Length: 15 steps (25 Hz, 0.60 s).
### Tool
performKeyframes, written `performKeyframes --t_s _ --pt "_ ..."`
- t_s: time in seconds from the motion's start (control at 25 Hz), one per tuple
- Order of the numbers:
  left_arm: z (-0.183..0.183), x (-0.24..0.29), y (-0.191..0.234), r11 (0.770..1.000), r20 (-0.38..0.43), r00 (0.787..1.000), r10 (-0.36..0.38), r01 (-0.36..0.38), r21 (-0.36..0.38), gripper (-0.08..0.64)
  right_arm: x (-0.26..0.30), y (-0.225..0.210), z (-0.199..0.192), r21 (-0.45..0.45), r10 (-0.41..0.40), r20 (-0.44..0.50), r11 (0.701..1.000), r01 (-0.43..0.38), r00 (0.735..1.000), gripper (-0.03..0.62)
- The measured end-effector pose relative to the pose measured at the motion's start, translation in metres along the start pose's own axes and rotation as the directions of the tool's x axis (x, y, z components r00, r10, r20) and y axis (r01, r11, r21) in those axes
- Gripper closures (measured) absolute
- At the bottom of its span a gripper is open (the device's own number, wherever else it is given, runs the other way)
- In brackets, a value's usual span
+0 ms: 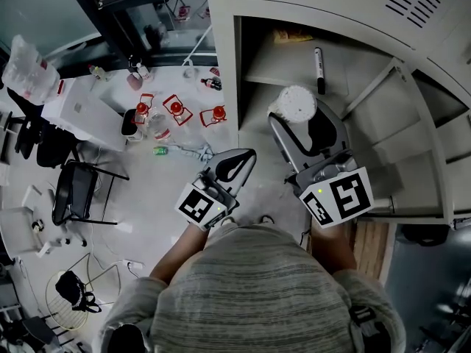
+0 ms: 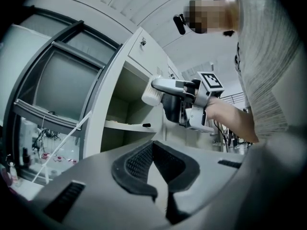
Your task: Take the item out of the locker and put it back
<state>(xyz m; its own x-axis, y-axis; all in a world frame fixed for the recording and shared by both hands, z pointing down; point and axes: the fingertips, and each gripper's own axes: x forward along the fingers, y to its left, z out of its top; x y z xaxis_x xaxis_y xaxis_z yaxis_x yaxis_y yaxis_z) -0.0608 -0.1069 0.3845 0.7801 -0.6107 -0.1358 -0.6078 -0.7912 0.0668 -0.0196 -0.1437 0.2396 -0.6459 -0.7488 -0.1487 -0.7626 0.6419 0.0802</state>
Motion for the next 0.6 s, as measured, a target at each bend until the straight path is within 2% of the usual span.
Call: performKeyframes --t_s 0.48,0.6 --pt "-0.008 -0.006 0.011 1.000 -0.037 0.999 0.026 -0.026 0.004 0.554 0.051 -0.053 -0.017 -0.049 -0.083 -0.041 0.995 0.081 0.996 0.328" --pt "-0.003 -0.007 0.015 0.999 -0.010 0.999 0.040 -0.040 -0.003 0.554 0.064 -0.066 -0.025 -0.047 -0.100 -0.064 0.994 0.097 0.993 0.328"
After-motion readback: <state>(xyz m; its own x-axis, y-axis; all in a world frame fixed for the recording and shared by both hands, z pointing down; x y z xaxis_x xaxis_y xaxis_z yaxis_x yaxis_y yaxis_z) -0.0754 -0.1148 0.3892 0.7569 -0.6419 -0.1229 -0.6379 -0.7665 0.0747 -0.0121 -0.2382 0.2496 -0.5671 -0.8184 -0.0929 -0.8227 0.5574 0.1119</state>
